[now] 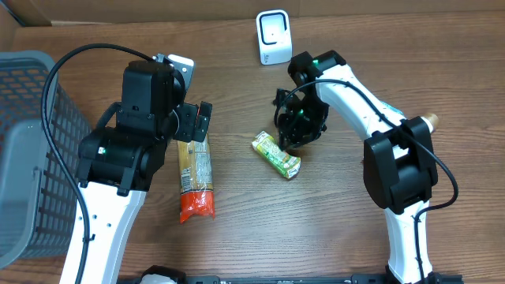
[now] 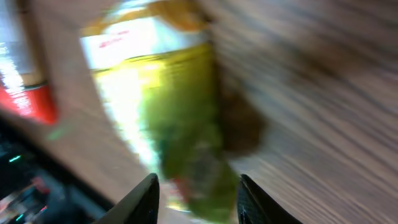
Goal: Scan the item barcode
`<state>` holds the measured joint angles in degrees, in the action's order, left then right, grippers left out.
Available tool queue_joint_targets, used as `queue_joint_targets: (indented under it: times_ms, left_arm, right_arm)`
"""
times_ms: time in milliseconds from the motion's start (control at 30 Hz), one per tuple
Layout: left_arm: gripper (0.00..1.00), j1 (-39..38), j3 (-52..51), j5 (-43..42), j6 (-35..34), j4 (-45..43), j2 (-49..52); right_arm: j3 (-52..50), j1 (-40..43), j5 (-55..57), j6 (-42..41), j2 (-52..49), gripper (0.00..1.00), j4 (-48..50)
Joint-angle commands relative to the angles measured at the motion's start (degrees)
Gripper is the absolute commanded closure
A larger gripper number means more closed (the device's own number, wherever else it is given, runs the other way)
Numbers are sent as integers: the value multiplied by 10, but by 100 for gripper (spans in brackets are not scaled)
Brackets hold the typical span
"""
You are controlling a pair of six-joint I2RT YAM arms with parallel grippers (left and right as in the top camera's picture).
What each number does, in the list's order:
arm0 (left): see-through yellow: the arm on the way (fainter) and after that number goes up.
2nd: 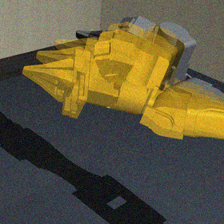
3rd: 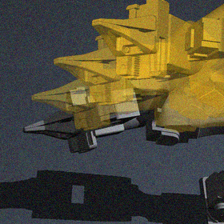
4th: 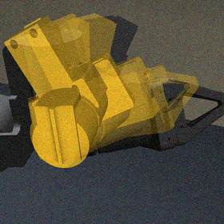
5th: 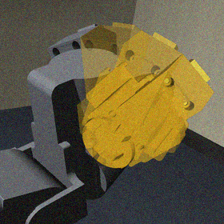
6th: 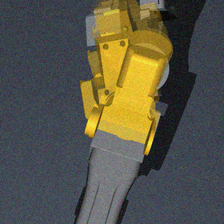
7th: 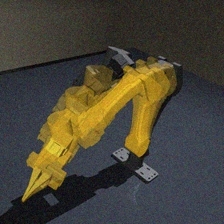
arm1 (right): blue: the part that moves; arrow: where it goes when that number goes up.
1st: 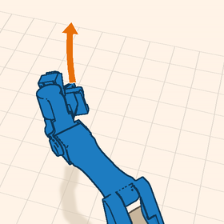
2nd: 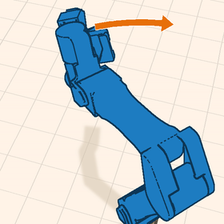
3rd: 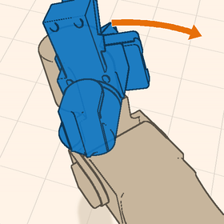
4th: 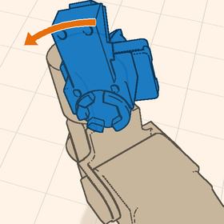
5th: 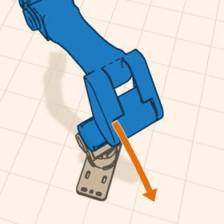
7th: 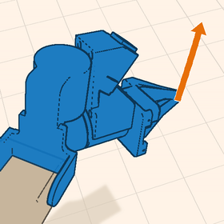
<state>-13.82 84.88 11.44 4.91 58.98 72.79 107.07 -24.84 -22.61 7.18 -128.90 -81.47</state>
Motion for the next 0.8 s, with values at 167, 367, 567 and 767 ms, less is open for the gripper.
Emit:
queue_joint_targets:
  times_ms: [167,367,567,767]
  left_arm:
    - [1,3,5,6,9,0,3]
    - [0,3,5,6,9,0,3]
    - [0,3,5,6,9,0,3]
    - [1,3,5,6,9,0,3]
  right_arm:
    - [16,-37,112,-72,6,60,19]
    - [16,-128,110,-72,6,62,-1]
    - [18,-206,112,-83,6,53,-3]
    - [22,-199,123,-93,6,48,-3]
